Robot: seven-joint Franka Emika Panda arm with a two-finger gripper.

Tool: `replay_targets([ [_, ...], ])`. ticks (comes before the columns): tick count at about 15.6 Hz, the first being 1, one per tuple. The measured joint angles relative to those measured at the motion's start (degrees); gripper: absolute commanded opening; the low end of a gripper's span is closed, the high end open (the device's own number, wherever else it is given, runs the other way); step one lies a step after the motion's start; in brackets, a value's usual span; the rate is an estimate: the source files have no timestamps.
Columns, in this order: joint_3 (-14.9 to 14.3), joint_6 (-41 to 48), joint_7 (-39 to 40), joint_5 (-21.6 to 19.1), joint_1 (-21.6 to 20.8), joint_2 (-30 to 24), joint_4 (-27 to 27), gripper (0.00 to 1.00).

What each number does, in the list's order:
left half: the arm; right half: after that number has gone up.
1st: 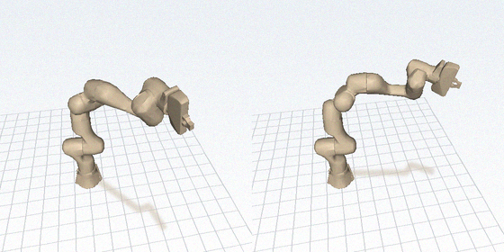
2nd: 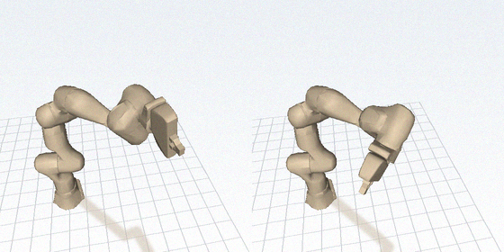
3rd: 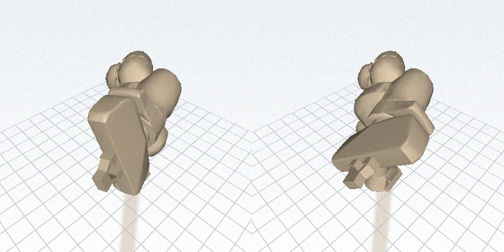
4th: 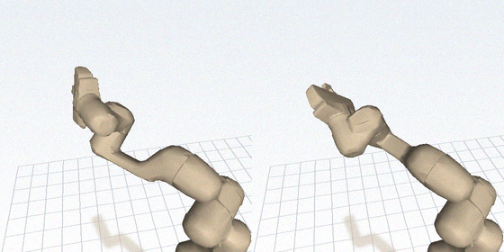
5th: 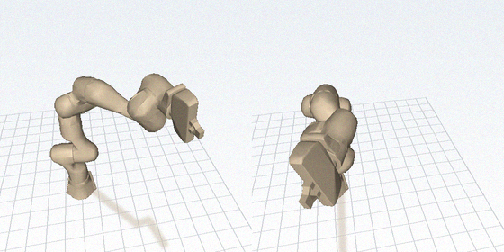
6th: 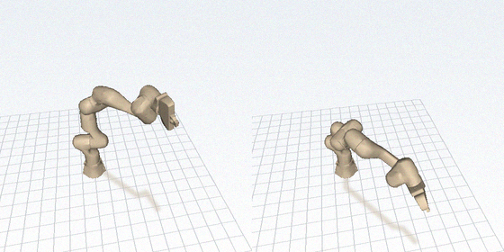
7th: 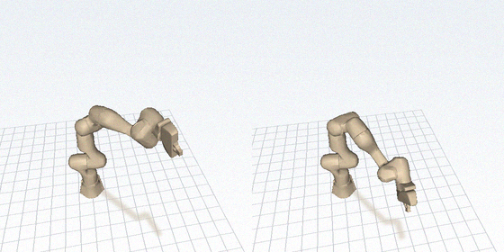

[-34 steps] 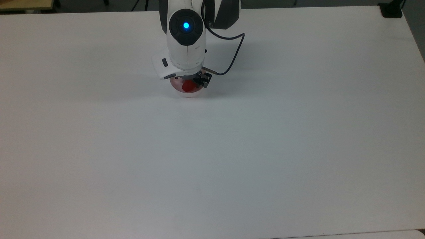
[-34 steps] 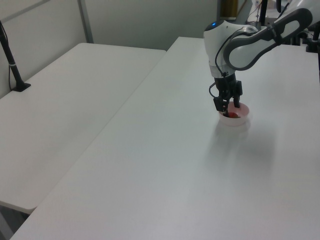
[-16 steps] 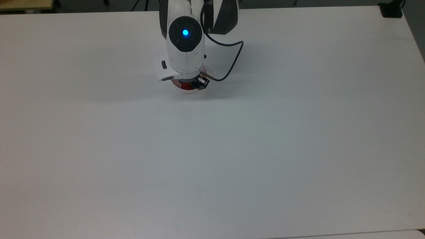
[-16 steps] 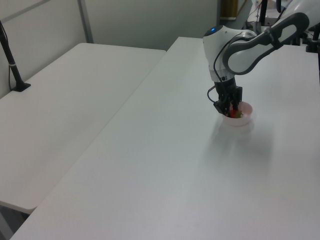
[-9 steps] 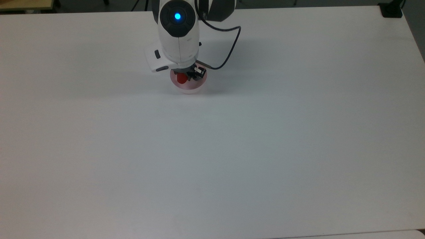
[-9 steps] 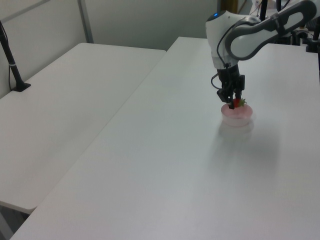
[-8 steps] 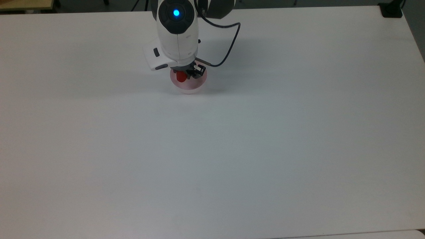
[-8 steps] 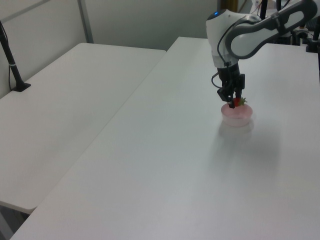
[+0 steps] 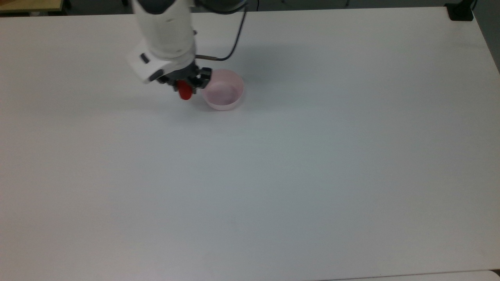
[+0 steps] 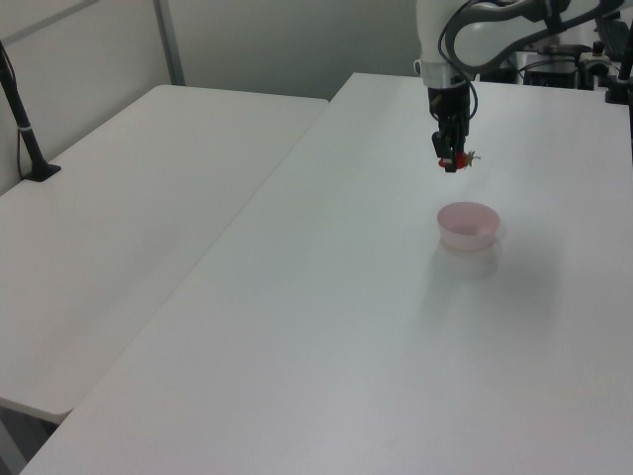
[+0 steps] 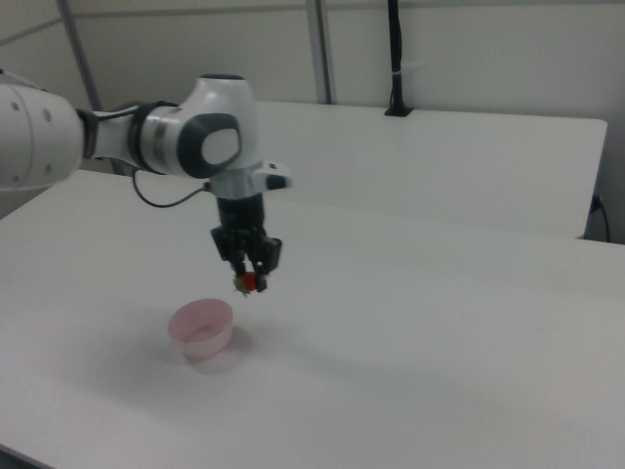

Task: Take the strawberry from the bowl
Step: 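Lift the strawberry out of the bowl and carry it beside the bowl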

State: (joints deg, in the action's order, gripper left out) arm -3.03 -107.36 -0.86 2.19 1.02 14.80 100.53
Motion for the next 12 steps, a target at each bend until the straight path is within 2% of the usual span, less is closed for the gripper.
replay_targets([
  [4, 0.0, -4.7, 5.9, 0.2, 5.6, 6.4, -3.9, 0.43],
  [7, -0.1, -9.8, 7.2, 0.8, 7.9, 10.3, -4.5, 0.43],
  [8, 0.0, -11.3, 7.2, 1.3, 8.4, 11.2, -4.6, 0.46],
  [10, 0.0, -13.0, 7.2, 2.0, 9.1, 12.3, -4.9, 0.61],
  [11, 0.0, -13.1, 7.2, 2.2, 9.2, 12.7, -5.0, 0.73],
  [12, 0.0, -13.1, 7.2, 2.2, 9.2, 12.9, -5.2, 0.90],
])
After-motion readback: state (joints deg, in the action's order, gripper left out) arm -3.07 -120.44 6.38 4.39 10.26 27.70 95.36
